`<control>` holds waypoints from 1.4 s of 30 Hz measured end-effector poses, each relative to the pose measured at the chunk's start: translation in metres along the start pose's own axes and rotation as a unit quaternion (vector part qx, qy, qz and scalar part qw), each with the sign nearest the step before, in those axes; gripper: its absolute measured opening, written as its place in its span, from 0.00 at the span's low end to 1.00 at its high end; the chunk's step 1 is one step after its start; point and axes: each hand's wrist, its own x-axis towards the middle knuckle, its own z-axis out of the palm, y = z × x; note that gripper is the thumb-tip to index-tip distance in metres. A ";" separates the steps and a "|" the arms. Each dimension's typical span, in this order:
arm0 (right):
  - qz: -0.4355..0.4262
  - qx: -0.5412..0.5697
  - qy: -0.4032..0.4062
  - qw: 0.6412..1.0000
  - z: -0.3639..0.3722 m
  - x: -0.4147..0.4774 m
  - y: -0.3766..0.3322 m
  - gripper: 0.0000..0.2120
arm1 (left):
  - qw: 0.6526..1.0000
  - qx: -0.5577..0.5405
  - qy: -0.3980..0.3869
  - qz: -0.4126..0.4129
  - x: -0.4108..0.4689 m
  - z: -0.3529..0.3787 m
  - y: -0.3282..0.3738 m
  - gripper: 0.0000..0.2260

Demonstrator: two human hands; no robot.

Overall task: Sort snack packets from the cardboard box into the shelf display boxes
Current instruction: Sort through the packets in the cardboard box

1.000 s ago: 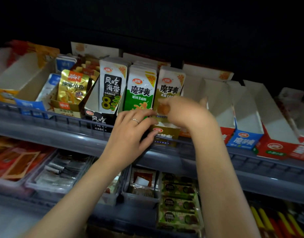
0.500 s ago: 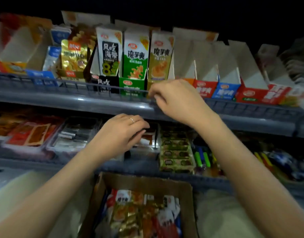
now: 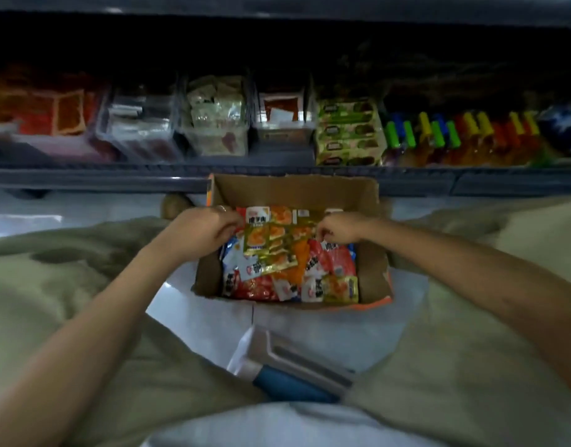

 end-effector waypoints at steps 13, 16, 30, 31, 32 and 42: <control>0.167 0.490 0.138 0.845 0.091 0.109 -0.080 0.14 | 0.995 -0.031 0.001 -0.097 -0.008 0.012 -0.034 0.12; 0.238 0.493 0.106 0.830 0.091 0.138 -0.096 0.16 | 0.993 -0.041 -0.010 -0.112 -0.008 0.012 -0.040 0.13; 0.005 0.679 -0.049 0.733 0.050 0.102 -0.116 0.07 | 0.953 -0.246 -0.067 -0.165 -0.005 0.051 -0.049 0.14; -0.027 0.680 -0.057 0.731 0.047 0.095 -0.112 0.07 | 0.945 -0.270 -0.062 -0.176 -0.004 0.056 -0.047 0.15; -0.050 0.678 -0.069 0.730 0.043 0.088 -0.109 0.07 | 0.932 -0.296 -0.055 -0.200 -0.004 0.059 -0.045 0.16; -0.112 0.525 0.007 0.844 0.041 0.057 -0.123 0.13 | 0.813 -0.489 0.110 -0.298 0.003 0.046 -0.031 0.15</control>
